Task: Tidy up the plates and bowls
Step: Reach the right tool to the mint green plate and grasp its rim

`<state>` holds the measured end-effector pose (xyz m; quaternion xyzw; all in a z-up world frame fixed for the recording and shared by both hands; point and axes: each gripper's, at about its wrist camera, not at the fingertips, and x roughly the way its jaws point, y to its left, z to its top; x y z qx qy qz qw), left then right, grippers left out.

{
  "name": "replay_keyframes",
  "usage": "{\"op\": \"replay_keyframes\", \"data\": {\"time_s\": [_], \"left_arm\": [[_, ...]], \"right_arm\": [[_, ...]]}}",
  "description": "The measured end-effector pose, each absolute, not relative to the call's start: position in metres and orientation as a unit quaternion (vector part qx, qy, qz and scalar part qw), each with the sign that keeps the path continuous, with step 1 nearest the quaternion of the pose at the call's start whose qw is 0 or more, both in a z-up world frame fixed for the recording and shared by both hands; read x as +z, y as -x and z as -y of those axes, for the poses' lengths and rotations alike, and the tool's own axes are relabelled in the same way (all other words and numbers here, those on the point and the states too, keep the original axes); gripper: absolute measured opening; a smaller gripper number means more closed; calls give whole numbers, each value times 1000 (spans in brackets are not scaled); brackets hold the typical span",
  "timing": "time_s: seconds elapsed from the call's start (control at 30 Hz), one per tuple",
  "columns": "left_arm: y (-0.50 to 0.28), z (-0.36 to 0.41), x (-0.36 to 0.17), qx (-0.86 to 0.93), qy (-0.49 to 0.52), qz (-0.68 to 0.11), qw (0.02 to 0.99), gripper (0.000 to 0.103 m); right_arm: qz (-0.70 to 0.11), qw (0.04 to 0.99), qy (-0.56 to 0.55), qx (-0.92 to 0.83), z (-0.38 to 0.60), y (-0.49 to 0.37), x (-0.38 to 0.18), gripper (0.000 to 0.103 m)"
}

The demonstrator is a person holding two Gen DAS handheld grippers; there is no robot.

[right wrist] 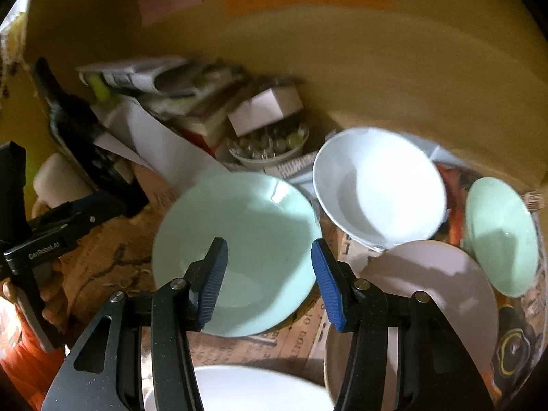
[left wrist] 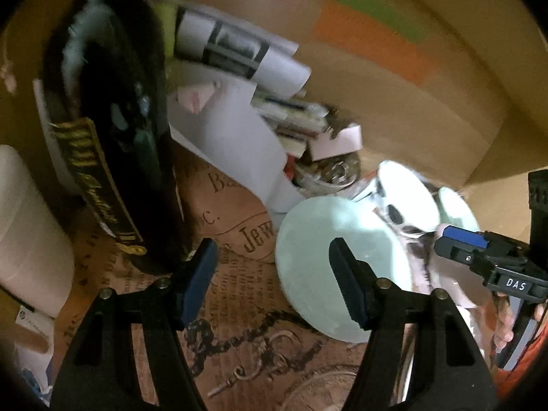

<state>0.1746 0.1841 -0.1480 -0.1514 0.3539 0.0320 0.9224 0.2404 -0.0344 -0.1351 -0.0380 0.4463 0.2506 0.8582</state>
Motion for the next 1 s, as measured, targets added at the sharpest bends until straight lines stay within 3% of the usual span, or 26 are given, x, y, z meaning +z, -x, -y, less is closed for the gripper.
{"op": "replay_keyframes", "data": {"time_s": [0.4, 0.93, 1.0], "left_arm": [[-203, -171, -198, 9, 119, -448, 886, 67], [-225, -156, -209, -6, 99, -453, 886, 67], [-226, -153, -210, -8, 94, -452, 887, 61]], "right_arm": [[-528, 815, 46, 235, 30, -289, -169, 47], [-556, 795, 123, 209, 6, -295, -185, 48], [-560, 790, 117, 221, 2, -293, -185, 46]]}}
